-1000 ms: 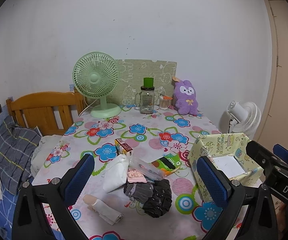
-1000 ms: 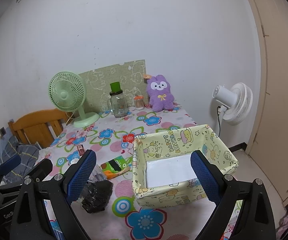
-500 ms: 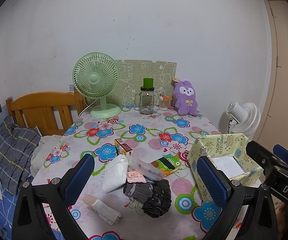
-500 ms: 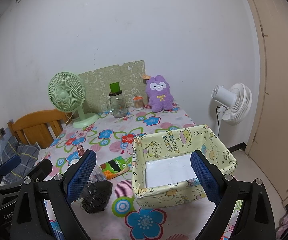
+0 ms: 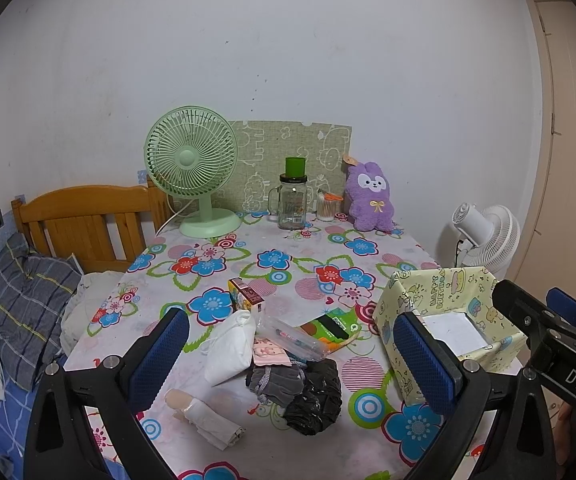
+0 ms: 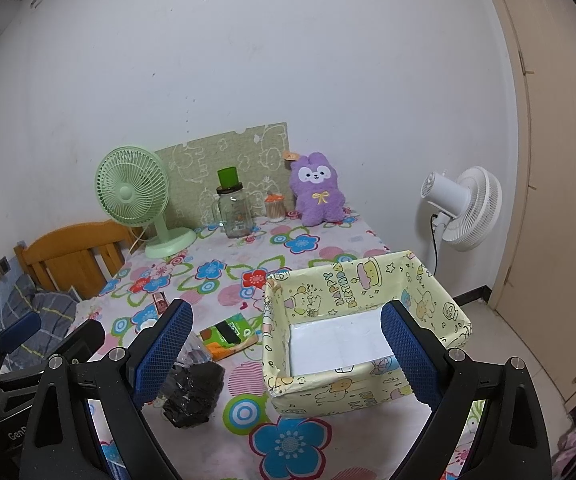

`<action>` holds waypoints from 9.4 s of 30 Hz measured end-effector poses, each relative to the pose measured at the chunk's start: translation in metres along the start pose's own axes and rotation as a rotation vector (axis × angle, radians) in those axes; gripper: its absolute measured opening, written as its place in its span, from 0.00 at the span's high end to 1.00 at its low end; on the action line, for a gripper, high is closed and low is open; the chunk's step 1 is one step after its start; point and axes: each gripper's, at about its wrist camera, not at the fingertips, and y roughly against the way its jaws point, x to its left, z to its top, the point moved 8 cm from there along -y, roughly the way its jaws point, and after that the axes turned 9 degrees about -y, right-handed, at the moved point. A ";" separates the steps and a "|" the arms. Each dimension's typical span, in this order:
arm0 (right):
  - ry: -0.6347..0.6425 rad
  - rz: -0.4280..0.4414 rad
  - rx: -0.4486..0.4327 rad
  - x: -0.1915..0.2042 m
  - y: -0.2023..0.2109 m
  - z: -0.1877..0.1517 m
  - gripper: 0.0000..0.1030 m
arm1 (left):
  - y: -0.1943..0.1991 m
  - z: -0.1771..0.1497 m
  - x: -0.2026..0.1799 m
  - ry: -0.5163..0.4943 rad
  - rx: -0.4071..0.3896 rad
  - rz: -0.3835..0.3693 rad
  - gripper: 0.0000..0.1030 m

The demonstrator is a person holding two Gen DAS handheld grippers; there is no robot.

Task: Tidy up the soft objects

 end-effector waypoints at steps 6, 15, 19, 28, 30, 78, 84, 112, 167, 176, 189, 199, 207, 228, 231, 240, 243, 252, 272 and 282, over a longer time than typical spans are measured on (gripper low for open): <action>0.001 0.001 0.001 0.001 0.000 0.000 0.06 | 0.001 0.000 0.000 0.001 0.000 0.000 0.01; 0.007 -0.002 0.002 0.004 0.001 -0.001 0.09 | 0.002 0.000 0.001 0.002 0.004 -0.003 0.01; 0.002 0.000 0.005 0.005 0.000 -0.001 0.09 | 0.001 -0.001 0.003 0.002 0.007 -0.001 0.01; -0.011 0.016 0.024 0.012 -0.010 -0.005 0.09 | -0.005 -0.008 0.005 -0.002 0.020 -0.001 0.02; -0.003 0.020 0.035 0.017 -0.014 -0.008 0.09 | -0.007 -0.011 0.006 0.001 0.024 -0.005 0.02; 0.025 -0.026 0.367 0.086 -0.125 -0.143 0.32 | -0.100 -0.136 0.065 0.101 0.349 0.046 0.24; 0.003 -0.023 0.422 0.085 -0.135 -0.152 0.44 | -0.107 -0.141 0.062 0.102 0.373 0.049 0.46; 0.014 0.004 0.361 0.090 -0.109 -0.128 0.58 | -0.087 -0.105 0.036 0.041 0.290 0.021 0.81; 0.093 -0.003 0.172 0.043 -0.076 0.015 0.58 | -0.075 0.026 -0.043 -0.045 0.117 -0.015 0.81; 0.097 -0.025 0.154 0.015 -0.077 0.030 0.58 | -0.083 0.037 -0.072 -0.064 0.109 -0.040 0.81; 0.104 -0.038 0.153 -0.020 -0.085 0.039 0.58 | -0.095 0.040 -0.110 -0.064 0.110 -0.077 0.81; 0.093 -0.062 0.179 -0.049 -0.096 0.036 0.58 | -0.111 0.032 -0.137 -0.076 0.147 -0.109 0.81; 0.084 -0.094 0.212 -0.072 -0.107 0.027 0.58 | -0.124 0.020 -0.158 -0.091 0.198 -0.142 0.81; 0.032 -0.126 0.279 -0.105 -0.137 0.011 0.57 | -0.145 0.005 -0.180 -0.159 0.286 -0.149 0.34; 0.018 -0.118 0.284 -0.105 -0.139 0.011 0.53 | -0.146 0.005 -0.182 -0.164 0.286 -0.158 0.31; 0.016 -0.149 0.264 -0.107 -0.130 0.015 0.33 | -0.138 0.010 -0.184 -0.182 0.258 -0.173 0.18; 0.030 -0.150 0.256 -0.103 -0.124 0.018 0.32 | -0.134 0.012 -0.181 -0.177 0.254 -0.175 0.18; 0.022 -0.128 0.205 -0.083 -0.101 0.028 0.21 | -0.108 0.027 -0.166 -0.179 0.185 -0.169 0.12; 0.066 -0.112 0.099 -0.038 -0.054 0.041 0.08 | -0.065 0.037 -0.135 -0.172 0.110 -0.189 0.01; 0.060 -0.086 0.092 -0.009 -0.040 0.036 0.02 | -0.047 0.038 -0.106 -0.160 0.074 -0.167 0.01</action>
